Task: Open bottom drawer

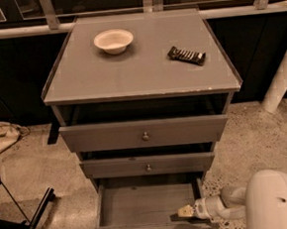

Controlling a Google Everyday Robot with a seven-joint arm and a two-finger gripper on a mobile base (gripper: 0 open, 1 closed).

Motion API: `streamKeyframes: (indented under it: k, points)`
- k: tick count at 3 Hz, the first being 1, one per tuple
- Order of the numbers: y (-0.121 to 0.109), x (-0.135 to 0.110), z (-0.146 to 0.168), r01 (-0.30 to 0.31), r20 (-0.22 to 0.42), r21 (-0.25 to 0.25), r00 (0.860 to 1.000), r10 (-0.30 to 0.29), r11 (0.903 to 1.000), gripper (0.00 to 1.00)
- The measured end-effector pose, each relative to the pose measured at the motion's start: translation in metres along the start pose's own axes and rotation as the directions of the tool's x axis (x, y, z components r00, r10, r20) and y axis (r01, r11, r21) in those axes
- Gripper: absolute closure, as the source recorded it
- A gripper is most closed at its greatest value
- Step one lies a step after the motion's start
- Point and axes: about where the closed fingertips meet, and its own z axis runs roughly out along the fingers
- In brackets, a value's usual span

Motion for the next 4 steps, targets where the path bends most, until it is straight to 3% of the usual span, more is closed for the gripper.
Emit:
streamKeyframes:
  k: [1,2,3,4]
  points:
    - [0.025,-0.004,-0.034,0.05,0.051,-0.016,0.997,-0.049,0.9986,1.0]
    - [0.049,-0.001,-0.068,0.111,0.156,0.022,0.981,-0.113,0.9936,1.0]
    - [0.041,0.002,-0.074,0.097,0.197,0.068,0.974,-0.109,0.9929,0.83]
    - [0.042,0.002,-0.073,0.099,0.191,0.064,0.975,-0.11,0.993,0.6]
